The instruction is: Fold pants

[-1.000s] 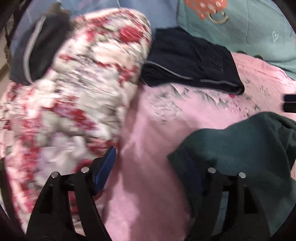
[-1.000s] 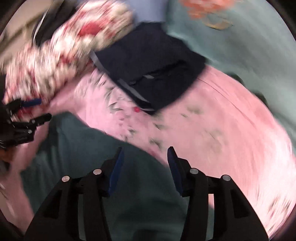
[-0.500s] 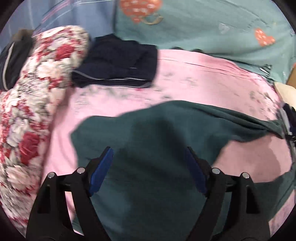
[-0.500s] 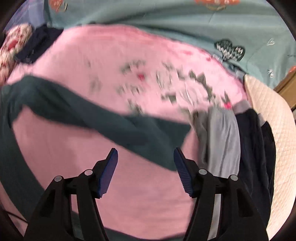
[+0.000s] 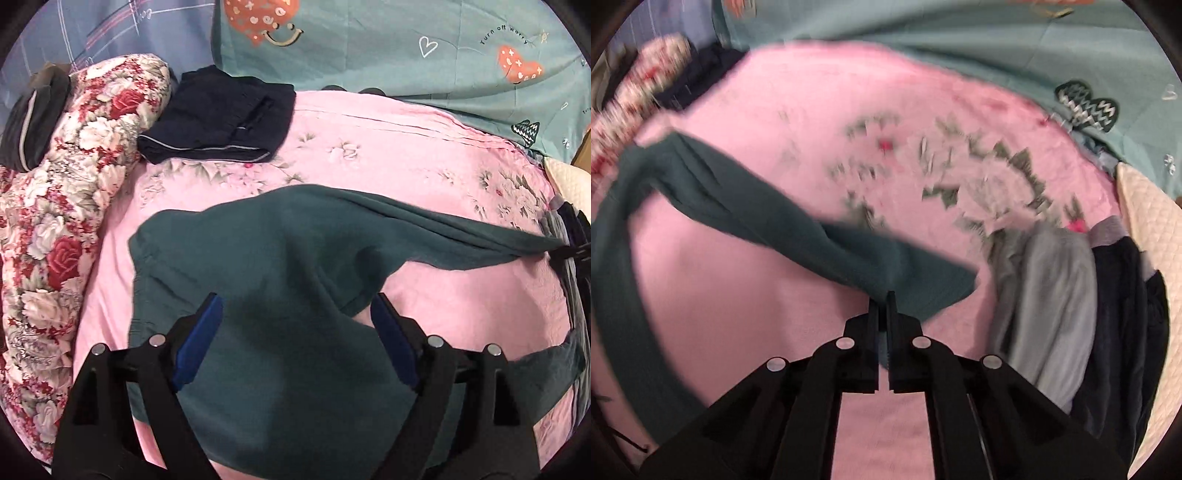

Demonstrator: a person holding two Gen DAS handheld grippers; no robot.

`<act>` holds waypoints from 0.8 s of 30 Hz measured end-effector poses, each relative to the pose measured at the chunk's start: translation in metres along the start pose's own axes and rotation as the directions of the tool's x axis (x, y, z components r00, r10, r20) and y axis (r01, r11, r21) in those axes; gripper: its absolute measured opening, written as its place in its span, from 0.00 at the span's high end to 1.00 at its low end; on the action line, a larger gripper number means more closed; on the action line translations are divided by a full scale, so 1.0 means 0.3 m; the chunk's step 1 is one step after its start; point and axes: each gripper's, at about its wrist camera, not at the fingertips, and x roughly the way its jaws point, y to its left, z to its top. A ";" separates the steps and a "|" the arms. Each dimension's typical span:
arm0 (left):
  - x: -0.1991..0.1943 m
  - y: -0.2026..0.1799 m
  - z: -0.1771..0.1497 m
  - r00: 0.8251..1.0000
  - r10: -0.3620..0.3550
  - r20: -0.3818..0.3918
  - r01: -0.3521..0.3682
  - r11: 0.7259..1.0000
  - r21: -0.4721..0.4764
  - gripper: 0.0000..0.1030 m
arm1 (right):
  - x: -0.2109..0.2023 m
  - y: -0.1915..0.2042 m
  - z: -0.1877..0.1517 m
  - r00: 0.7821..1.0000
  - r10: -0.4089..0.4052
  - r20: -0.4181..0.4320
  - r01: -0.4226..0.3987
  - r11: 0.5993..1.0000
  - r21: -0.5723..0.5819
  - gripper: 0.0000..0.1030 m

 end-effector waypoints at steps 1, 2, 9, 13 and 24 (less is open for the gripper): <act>-0.003 0.010 0.002 1.000 0.006 0.002 -0.006 1.000 -0.004 0.17 | -0.048 -0.003 0.009 1.000 0.013 0.024 -0.013 1.000 0.008 0.97; -0.002 0.018 0.003 1.000 0.010 0.002 -0.010 1.000 -0.010 0.17 | -0.121 -0.011 0.030 0.998 0.021 0.060 -0.022 1.000 0.015 0.98; 0.014 0.050 0.006 1.000 0.020 -0.002 -0.020 0.997 -0.077 0.17 | -0.115 -0.192 0.219 0.998 -0.059 0.032 0.051 0.978 0.202 0.97; 0.035 0.049 0.006 0.999 0.035 -0.016 -0.036 0.996 -0.082 0.17 | 0.133 -0.305 0.267 0.977 -0.182 -0.115 0.209 0.932 0.296 0.66; 0.245 0.148 0.094 0.994 -0.046 -0.094 0.033 0.990 -0.134 0.15 | 0.168 0.114 0.240 0.961 0.270 -0.065 -0.249 0.942 0.223 0.62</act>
